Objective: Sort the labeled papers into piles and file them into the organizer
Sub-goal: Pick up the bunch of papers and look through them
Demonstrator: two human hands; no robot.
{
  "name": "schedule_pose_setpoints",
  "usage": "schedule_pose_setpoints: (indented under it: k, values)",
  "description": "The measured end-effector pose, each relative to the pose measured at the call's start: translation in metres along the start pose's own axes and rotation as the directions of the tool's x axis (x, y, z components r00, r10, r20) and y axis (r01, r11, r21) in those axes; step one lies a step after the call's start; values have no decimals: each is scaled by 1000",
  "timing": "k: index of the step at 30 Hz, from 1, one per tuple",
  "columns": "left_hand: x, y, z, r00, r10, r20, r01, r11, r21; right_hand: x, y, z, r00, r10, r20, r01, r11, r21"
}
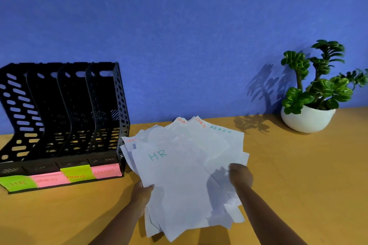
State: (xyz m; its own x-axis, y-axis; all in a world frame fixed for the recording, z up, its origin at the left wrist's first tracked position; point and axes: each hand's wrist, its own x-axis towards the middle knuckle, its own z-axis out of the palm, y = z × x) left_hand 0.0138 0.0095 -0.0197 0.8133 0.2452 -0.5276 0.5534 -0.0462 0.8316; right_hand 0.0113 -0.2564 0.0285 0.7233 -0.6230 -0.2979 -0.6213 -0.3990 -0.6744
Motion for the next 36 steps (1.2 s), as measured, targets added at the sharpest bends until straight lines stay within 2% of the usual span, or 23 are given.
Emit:
schedule_pose_setpoints:
  k: [2, 4, 5, 7, 9, 13, 17, 20, 26, 36]
  values:
    - [3, -2, -2, 1000, -4, -1, 4, 1000, 10, 11, 16, -7, 978, 148, -150, -138, 988, 72]
    - [4, -4, -4, 1000, -4, -7, 4, 1000, 24, 25, 31, -10, 962, 251, -109, -237, 963, 132]
    - [3, -4, -4, 1000, -2, -9, 2, 1000, 22, 31, 36, -9, 968, 241, -64, -227, 959, 169]
    - [3, -4, -4, 1000, -3, -9, 3, 1000, 22, 33, 32, -9, 987, 154, 50, -162, 940, 301]
    - [4, -4, -2, 1000, 2, -19, -2, 1000, 18, 35, 29, -11, 993, 86, 78, -107, 933, 343]
    - [4, 1, 1, 998, 41, -39, -41, 999, 10, 38, 24, -15, 999, 2, 46, -11, 978, 209]
    - [5, 4, 5, 997, 55, -46, -53, 998, 32, 42, 22, -22, 999, 13, -35, -3, 965, 262]
    - [5, 3, 5, 997, 50, -51, -47, 997, 62, 40, 16, -30, 992, -27, -123, 64, 950, 306]
    - [11, 3, 3, 999, 17, -32, -14, 996, 89, 47, 2, -58, 900, -78, -429, 258, 889, 379]
    - [17, 5, 3, 1000, 0, -28, 3, 994, 113, 60, 3, -90, 854, -61, -517, 366, 775, 515]
